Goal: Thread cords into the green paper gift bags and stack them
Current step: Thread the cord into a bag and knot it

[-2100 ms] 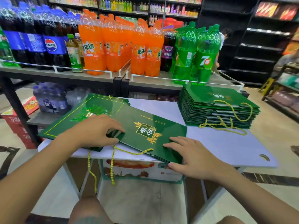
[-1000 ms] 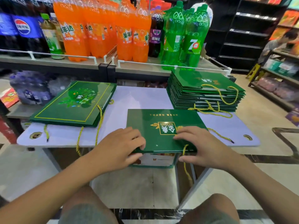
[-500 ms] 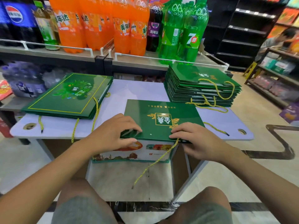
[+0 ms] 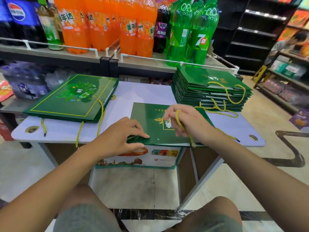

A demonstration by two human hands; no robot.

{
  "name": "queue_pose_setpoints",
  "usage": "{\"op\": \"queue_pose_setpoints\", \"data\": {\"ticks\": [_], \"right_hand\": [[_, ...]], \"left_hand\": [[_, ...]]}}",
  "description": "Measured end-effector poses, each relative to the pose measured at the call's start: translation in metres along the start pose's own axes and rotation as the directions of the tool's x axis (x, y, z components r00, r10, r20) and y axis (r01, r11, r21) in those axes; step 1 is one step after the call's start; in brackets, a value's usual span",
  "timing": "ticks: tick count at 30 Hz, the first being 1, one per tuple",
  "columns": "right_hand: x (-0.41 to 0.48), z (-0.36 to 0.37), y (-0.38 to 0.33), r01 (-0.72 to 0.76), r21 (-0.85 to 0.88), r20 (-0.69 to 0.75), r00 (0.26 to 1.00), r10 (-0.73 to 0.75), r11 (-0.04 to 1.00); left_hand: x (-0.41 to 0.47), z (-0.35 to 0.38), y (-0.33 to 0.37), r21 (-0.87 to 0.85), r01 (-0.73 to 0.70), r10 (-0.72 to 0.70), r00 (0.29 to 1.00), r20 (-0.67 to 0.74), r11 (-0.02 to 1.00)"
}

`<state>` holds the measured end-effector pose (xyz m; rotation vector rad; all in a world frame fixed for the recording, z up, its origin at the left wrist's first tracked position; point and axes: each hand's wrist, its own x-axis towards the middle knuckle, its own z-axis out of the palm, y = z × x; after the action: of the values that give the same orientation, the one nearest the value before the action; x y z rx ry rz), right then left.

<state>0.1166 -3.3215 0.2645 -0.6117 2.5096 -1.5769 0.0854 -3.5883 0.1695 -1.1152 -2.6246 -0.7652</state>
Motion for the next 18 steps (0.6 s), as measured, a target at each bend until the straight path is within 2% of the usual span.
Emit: {"op": "queue_pose_setpoints", "data": {"ticks": [2, 7, 13, 16, 18], "right_hand": [[0.024, -0.008, -0.018, -0.082, 0.081, -0.052, 0.995, 0.086, 0.993], [0.063, -0.028, -0.042, -0.117, 0.179, -0.138, 0.980, 0.143, 0.977], [0.080, -0.050, -0.041, -0.239, 0.360, 0.079, 0.971, 0.226, 0.902], [0.088, -0.059, -0.043, -0.210, 0.338, 0.093, 0.978, 0.189, 0.917], [0.091, -0.061, -0.043, -0.170, 0.265, 0.056, 0.985, 0.161, 0.949]], "left_hand": [[-0.001, 0.000, 0.000, -0.012, 0.002, -0.002, 1.000, -0.006, 1.000], [-0.001, 0.000, 0.000, -0.015, 0.022, -0.022, 1.000, 0.000, 1.000], [-0.002, 0.000, 0.002, -0.020, 0.033, -0.033, 0.999, 0.005, 0.999], [-0.001, 0.000, 0.004, -0.022, 0.030, -0.030, 1.000, 0.007, 0.999], [0.002, -0.001, 0.008, -0.006, 0.026, -0.025, 1.000, 0.005, 1.000]]}}
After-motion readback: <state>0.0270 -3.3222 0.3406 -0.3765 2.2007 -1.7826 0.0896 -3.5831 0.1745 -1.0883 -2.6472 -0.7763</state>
